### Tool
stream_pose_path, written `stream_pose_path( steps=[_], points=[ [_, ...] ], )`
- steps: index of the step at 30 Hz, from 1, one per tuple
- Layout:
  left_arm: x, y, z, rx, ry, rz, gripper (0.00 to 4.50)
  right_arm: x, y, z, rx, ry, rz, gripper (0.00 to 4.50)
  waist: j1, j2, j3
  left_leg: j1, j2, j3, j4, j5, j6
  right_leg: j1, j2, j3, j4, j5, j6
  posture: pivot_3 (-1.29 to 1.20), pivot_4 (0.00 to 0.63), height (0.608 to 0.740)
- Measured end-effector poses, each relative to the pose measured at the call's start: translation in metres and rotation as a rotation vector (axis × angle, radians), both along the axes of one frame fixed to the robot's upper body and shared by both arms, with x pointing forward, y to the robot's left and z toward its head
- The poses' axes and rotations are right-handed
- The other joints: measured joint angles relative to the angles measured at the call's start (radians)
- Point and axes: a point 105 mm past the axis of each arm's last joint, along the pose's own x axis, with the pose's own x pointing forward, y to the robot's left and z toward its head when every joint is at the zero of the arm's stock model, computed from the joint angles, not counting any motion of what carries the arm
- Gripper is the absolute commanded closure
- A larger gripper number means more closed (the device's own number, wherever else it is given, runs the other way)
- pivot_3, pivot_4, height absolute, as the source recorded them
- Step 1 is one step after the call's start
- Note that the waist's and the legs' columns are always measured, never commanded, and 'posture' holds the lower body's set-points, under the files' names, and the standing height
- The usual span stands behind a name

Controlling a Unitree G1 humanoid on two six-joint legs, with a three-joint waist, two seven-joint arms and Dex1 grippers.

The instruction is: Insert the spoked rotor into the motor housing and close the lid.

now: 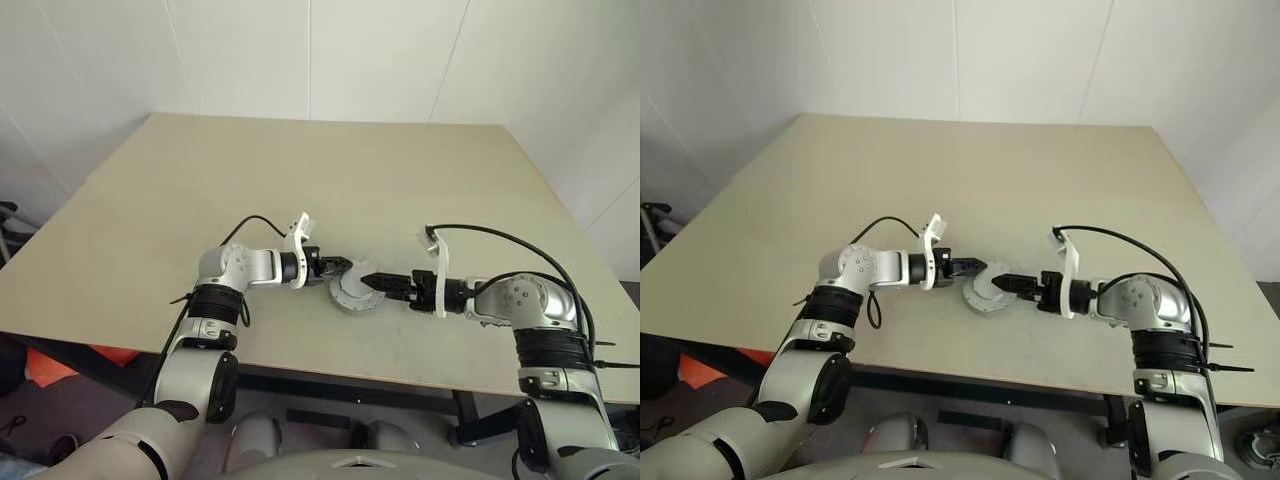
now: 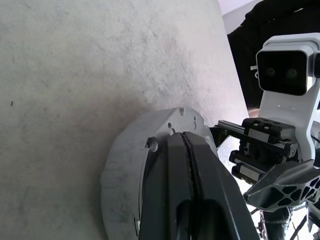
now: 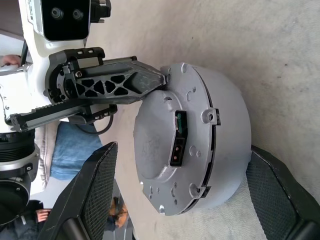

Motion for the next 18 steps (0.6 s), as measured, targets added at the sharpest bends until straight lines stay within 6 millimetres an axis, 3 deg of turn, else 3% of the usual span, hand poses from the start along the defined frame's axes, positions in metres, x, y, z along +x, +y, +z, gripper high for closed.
stream_pose_path(
  steps=[18],
  points=[
    [-0.0013, -0.0019, 0.0021, -0.011, -0.001, -0.01, 4.5, -0.0036, 0.0044, 0.0038, -0.01, 0.016, 0.037, 0.06, 0.005, -0.001, -0.001, -0.003, 0.0, 0.0, -0.007, 0.0, -0.001, -0.005, 0.0, 0.0, 0.004, 0.0, -0.002, 0.0, 0.0, 0.74]
  ],
)
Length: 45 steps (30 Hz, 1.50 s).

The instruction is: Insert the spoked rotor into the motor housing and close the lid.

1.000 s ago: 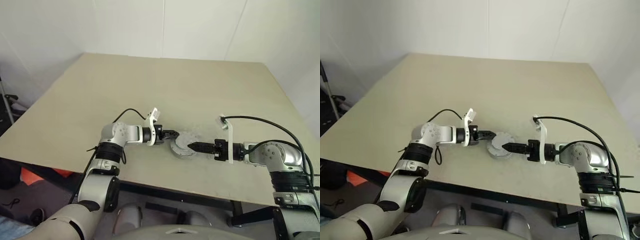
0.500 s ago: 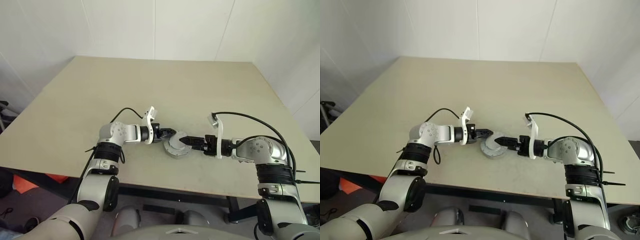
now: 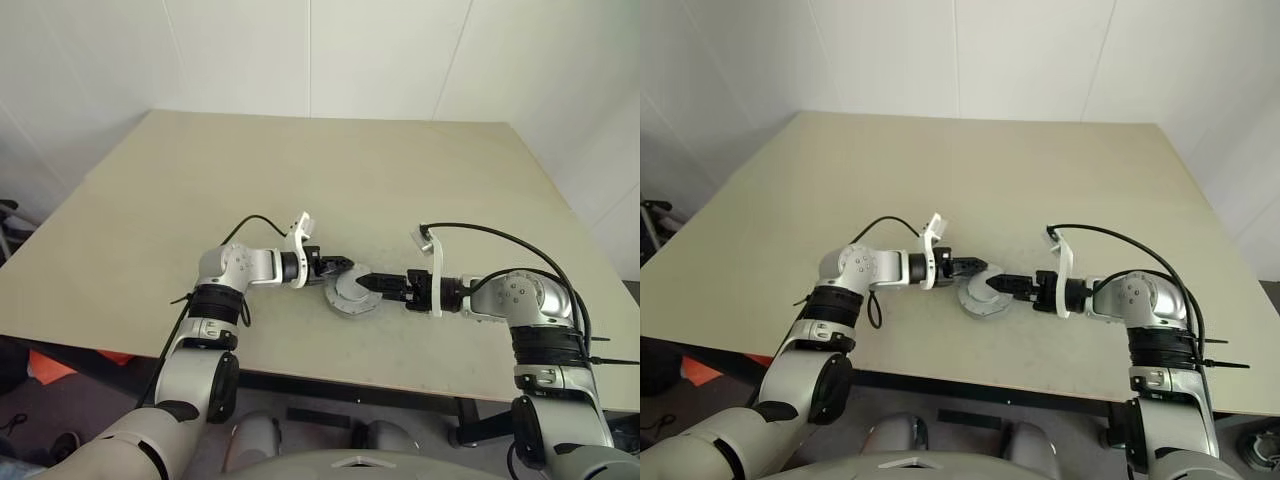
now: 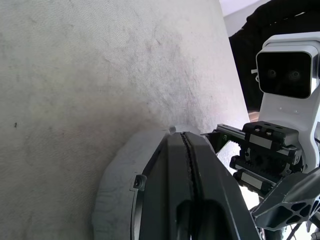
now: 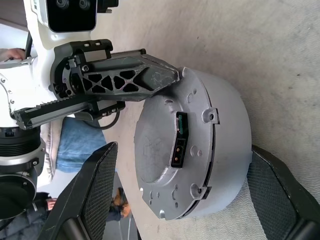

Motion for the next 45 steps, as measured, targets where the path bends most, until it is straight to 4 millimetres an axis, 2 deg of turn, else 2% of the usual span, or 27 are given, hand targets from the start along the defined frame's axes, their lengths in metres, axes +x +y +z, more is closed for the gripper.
stream_pose_path(
  steps=[22, 25, 30, 32, 33, 45],
  points=[
    [0.001, 0.0, 0.001, -0.002, -0.006, 0.004, 4.5, -0.003, 0.011, 0.002, -0.014, 0.03, 0.033, 0.06, -0.002, -0.001, 0.0, 0.002, 0.002, 0.0, -0.006, 0.0, -0.008, -0.001, 0.002, 0.0, 0.0, -0.005, -0.005, 0.0, 0.0, 0.74],
    [0.001, 0.0, 0.001, -0.002, -0.007, 0.004, 4.5, -0.003, 0.013, 0.001, -0.011, 0.04, 0.033, 0.64, -0.002, -0.001, -0.001, 0.002, 0.004, 0.0, -0.006, -0.001, -0.01, -0.002, 0.006, 0.0, 0.0, -0.006, -0.007, 0.0, 0.0, 0.74],
    [0.001, -0.002, 0.003, -0.012, -0.013, 0.001, 4.5, -0.005, 0.016, -0.004, 0.022, 0.092, 0.032, 2.23, -0.001, 0.0, -0.001, 0.001, 0.011, 0.0, -0.006, -0.002, -0.014, -0.003, 0.012, 0.0, 0.001, -0.006, -0.017, 0.0, 0.0, 0.74],
    [0.003, -0.002, 0.007, -0.014, -0.034, 0.006, 4.5, -0.004, 0.018, 0.0, 0.043, 0.082, 0.042, 2.55, -0.002, 0.001, -0.002, 0.003, 0.014, 0.0, -0.006, -0.002, -0.016, -0.002, 0.016, 0.001, 0.001, -0.007, -0.018, 0.0, 0.0, 0.74],
    [0.004, -0.002, 0.008, -0.014, -0.041, 0.008, 4.5, -0.003, 0.019, 0.001, 0.047, 0.079, 0.045, 2.62, -0.001, 0.001, -0.002, 0.004, 0.015, 0.0, -0.006, -0.003, -0.016, -0.002, 0.017, 0.001, 0.001, -0.01, -0.014, 0.0, 0.0, 0.74],
    [0.007, 0.0, 0.009, -0.01, -0.057, 0.022, 4.5, 0.002, 0.021, 0.001, 0.081, 0.084, 0.024, 2.73, 0.0, 0.004, -0.004, 0.005, 0.016, 0.0, -0.007, -0.001, -0.02, -0.002, 0.018, 0.001, 0.002, -0.01, -0.015, 0.0, 0.0, 0.74]
  ],
)
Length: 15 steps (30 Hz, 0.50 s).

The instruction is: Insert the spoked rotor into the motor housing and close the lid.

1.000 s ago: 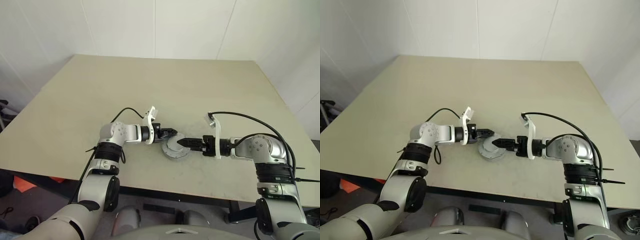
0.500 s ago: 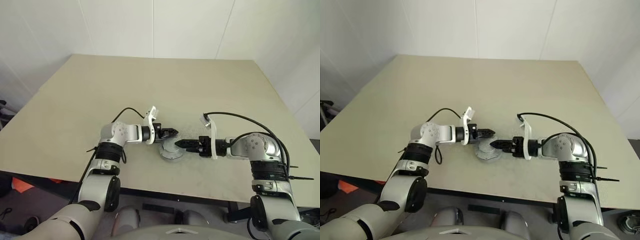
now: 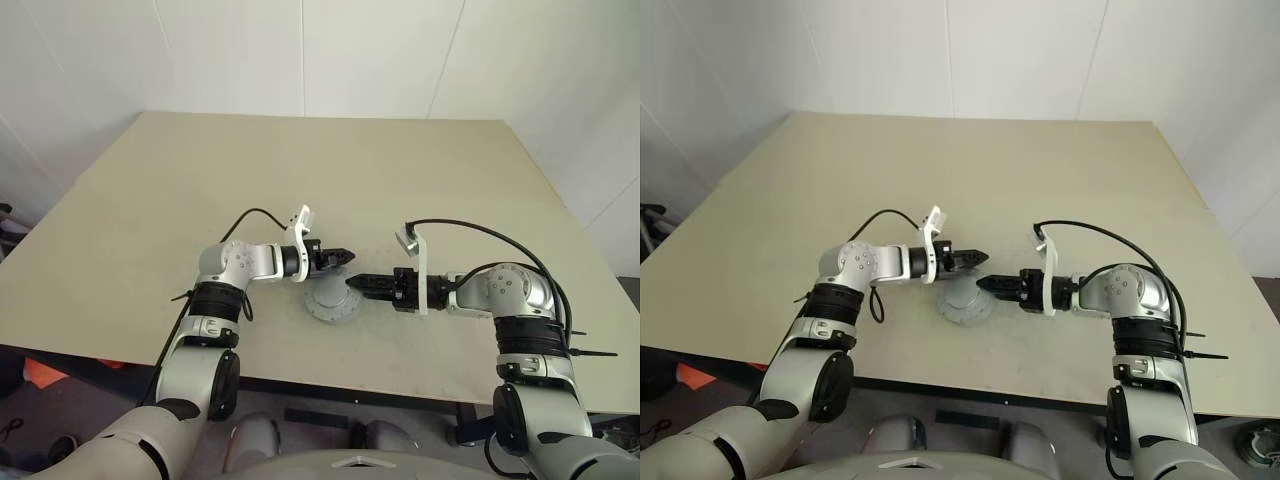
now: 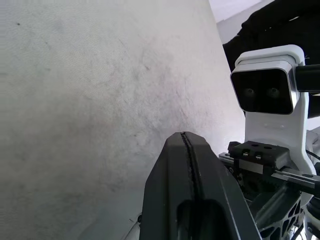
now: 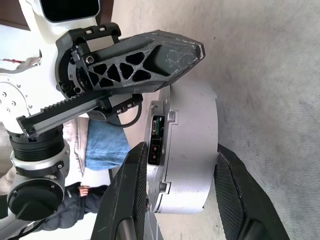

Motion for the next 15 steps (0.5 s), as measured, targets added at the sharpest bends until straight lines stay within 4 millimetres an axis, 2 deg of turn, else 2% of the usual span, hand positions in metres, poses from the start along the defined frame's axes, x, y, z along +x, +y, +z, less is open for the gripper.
stream_pose_path(
  steps=[15],
  points=[
    [0.0037, 0.0025, 0.0018, -0.012, -0.008, 0.027, 4.5, 0.01, 0.0027, 0.0002, 0.012, -0.012, -0.025, 2.78, 0.0, 0.0, 0.0, 0.0, 0.0, 0.0, 0.0, 0.0, 0.0, 0.0, 0.0, 0.0, 0.0, 0.002, -0.004, 0.0, 0.0, 0.74]
  ],
)
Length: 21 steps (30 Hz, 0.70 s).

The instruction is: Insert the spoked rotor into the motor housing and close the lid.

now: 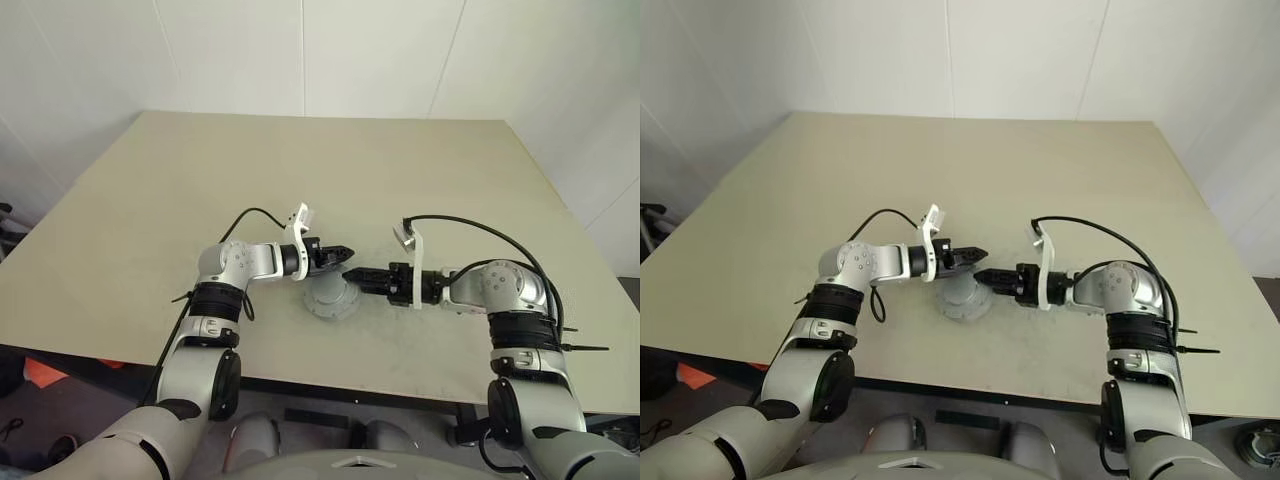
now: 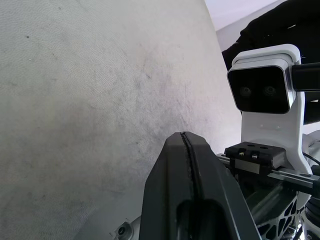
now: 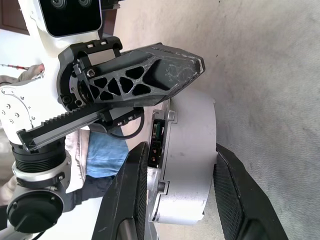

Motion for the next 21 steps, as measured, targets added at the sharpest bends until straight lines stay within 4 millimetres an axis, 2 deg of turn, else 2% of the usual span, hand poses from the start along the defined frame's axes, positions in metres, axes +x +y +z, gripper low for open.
stream_pose_path(
  steps=[9, 17, 19, 21],
  points=[
    [0.006, 0.004, 0.0, -0.01, -0.009, 0.053, 4.5, 0.002, 0.002, 0.0, -0.001, -0.008, -0.004, 2.78, 0.0, 0.0, 0.0, 0.0, 0.0, 0.0, 0.0, 0.0, 0.0, 0.0, 0.0, 0.0, 0.0, -0.002, 0.003, 0.0, 0.0, 0.74],
    [0.036, 0.046, 0.021, -0.112, -0.081, 0.314, 4.5, 0.007, 0.004, 0.0, 0.003, -0.014, -0.018, 2.8, 0.001, 0.0, 0.0, 0.0, 0.0, 0.0, 0.0, 0.0, 0.0, 0.0, 0.0, 0.0, 0.0, -0.001, 0.002, 0.0, 0.0, 0.74],
    [0.04, 0.055, 0.027, -0.142, -0.103, 0.368, 4.5, 0.008, 0.005, -0.001, 0.007, -0.015, -0.024, 2.8, 0.0, 0.0, 0.0, 0.0, 0.0, 0.0, 0.0, 0.0, 0.0, 0.0, 0.0, 0.0, 0.0, -0.001, 0.002, 0.0, 0.0, 0.74],
    [0.039, 0.063, 0.029, -0.156, -0.119, 0.405, 4.5, 0.01, 0.0, -0.009, -0.049, -0.001, -0.049, 2.8, 0.002, -0.001, 0.0, -0.001, 0.0, 0.0, 0.0, 0.0, 0.0, -0.001, 0.0, 0.0, 0.0, 0.0, 0.0, 0.0, 0.0, 0.74]
  ],
)
